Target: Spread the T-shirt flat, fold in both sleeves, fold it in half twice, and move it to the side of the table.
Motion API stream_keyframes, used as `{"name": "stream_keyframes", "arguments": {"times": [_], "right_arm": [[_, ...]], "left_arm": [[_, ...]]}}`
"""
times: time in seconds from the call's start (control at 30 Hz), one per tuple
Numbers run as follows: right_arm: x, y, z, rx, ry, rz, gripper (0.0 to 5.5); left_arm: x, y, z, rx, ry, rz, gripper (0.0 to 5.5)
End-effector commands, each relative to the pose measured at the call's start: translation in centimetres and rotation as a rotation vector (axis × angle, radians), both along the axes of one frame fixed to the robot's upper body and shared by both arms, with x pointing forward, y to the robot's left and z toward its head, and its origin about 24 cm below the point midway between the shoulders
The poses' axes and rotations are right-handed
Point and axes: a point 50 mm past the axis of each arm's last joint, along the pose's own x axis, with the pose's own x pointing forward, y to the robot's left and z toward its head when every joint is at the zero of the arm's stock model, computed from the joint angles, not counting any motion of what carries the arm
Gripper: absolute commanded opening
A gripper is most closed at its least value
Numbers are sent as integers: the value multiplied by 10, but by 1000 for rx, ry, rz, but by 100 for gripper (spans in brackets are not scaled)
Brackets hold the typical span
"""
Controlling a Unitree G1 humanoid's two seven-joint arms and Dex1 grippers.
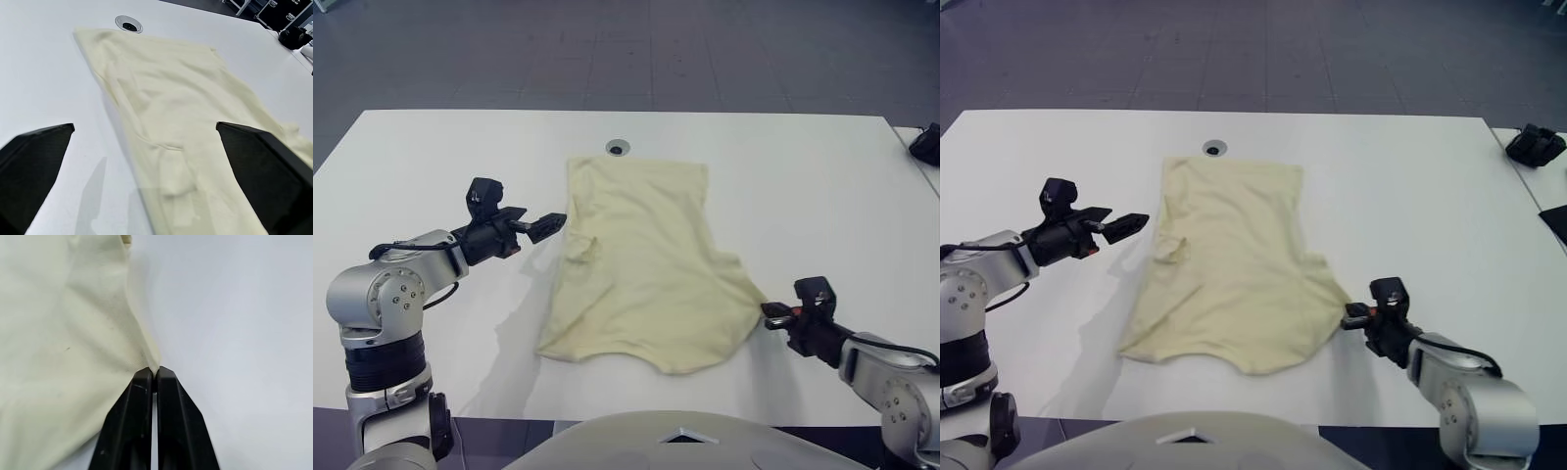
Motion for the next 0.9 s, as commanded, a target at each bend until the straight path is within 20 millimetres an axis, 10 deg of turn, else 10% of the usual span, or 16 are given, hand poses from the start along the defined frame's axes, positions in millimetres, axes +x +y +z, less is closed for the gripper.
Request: {"name": "stream_keyframes", "arguments": {"times": [0.03, 0.67, 0.9], "right_arm": [[14, -15, 19, -41, -64, 4, 1], [24, 92, 32, 236, -135, 390, 30], [45, 64, 63, 294, -301, 317, 145]], "left_arm": [[-2, 2, -1, 11, 0, 16, 540], [-2, -6, -4, -4, -4, 14, 540], [-8, -9, -6, 34, 11, -54, 540]]}}
